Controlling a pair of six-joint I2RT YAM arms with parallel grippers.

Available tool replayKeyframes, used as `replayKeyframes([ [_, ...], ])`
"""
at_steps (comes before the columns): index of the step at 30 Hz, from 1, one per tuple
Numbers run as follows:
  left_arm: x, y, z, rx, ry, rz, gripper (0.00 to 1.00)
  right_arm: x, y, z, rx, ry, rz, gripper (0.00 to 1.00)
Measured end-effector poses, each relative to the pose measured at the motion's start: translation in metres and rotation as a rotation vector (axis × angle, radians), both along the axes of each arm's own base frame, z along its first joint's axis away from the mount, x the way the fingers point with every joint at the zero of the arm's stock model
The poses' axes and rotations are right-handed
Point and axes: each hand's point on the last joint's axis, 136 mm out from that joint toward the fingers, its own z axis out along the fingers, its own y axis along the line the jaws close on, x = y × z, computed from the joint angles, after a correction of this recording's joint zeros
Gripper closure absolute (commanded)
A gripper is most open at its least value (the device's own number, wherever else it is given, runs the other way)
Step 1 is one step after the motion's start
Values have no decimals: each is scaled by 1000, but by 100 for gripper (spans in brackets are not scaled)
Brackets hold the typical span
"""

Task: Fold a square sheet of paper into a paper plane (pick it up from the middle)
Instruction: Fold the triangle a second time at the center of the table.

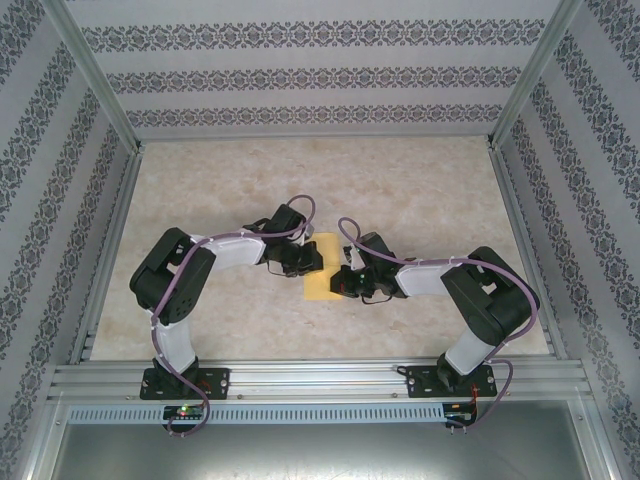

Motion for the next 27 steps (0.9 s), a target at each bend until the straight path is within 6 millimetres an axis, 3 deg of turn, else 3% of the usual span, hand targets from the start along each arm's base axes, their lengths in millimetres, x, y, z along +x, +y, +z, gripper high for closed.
replayKeyframes([
  [9,-1,2,-18,31,19,4,90,0,0,0,1,2,-1,100],
  [27,3,5,-18,60,-19,-23,91,-3,-2,5,-2,8,-4,97],
])
